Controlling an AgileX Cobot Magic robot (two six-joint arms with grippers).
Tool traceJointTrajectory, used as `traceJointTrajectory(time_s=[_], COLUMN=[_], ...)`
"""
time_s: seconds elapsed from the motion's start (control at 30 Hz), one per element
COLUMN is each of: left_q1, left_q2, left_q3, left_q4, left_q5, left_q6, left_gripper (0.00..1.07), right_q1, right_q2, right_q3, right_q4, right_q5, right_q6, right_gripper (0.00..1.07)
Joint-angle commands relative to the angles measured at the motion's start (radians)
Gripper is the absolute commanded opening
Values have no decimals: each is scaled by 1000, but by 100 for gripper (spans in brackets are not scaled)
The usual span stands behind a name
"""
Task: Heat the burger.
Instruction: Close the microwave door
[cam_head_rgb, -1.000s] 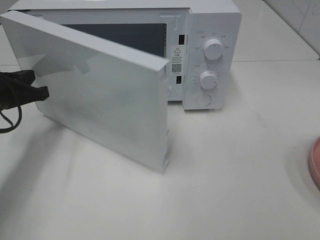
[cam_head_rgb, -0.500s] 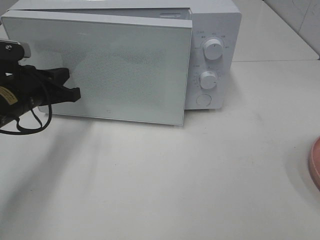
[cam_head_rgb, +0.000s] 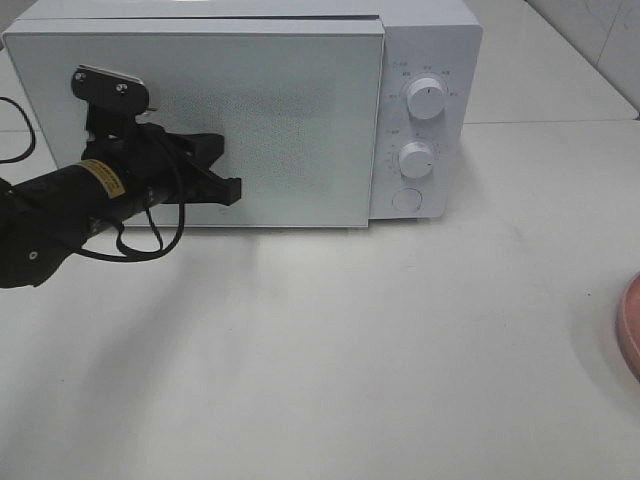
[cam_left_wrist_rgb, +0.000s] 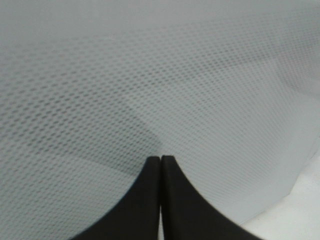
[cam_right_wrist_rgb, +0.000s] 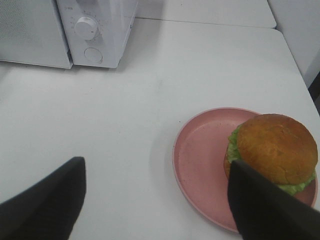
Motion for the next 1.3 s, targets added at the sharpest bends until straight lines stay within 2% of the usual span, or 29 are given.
traceJointTrajectory(time_s=[0.03,0.47,0.97,1.3], left_q1=[-21,-70,-141,-188], left_q2=[13,77,165,146], left_q3=[-83,-216,-423,-442], left_q4=[-107,-150,-157,-130], left_q5=[-27,25,122,196], left_q6=[-2,-5,-5,-5], left_gripper=[0,0,0,0], right_q1=[-6,-6,-6,-6], right_q2=[-27,-27,-27,-27], right_q3=[3,3,3,3], right_q4=[0,0,0,0], right_q5=[-6,-6,-6,-6], right_q6=[5,6,7,7], right_gripper=[75,75,75,75])
